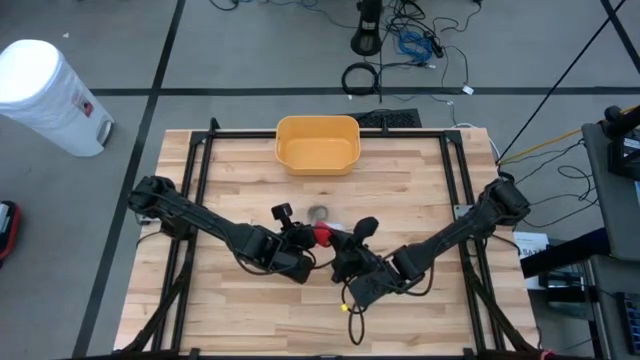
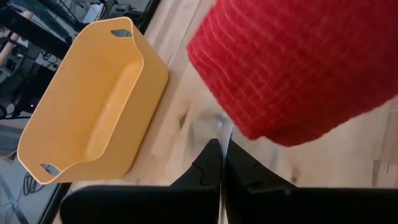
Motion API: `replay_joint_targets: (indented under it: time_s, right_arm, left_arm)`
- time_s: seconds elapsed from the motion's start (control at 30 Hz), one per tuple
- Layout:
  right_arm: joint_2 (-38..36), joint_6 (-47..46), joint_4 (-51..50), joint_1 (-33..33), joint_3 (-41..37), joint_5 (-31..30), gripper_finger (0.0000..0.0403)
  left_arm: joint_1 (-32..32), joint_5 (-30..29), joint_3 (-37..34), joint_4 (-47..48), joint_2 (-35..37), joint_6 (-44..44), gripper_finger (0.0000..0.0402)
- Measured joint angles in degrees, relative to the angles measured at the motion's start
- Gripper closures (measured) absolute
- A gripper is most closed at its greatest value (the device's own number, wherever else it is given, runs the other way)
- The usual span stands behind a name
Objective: Roll bandage
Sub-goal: Put the red bandage into the transparent zip bag
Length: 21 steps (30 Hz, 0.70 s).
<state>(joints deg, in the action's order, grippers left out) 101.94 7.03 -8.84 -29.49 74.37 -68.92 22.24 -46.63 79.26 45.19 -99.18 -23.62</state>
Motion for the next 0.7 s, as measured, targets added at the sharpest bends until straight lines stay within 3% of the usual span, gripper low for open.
replay_joint_targets:
  time_s: [0.57,0.7]
  right_arm:
    - [1.47,-0.79,-4.96,-0.29,0.0,0.26,0.0364]
    - [1.48,0.75,-5.22,-0.43,0.0,3.34,0.0364]
  left_arm:
    - [0.35,-0.42,0.0,0.32,2.59,0.05,0.0402]
    - [0.66,-1.16,0.0,-0.02,3.6,0.04,0.0401]
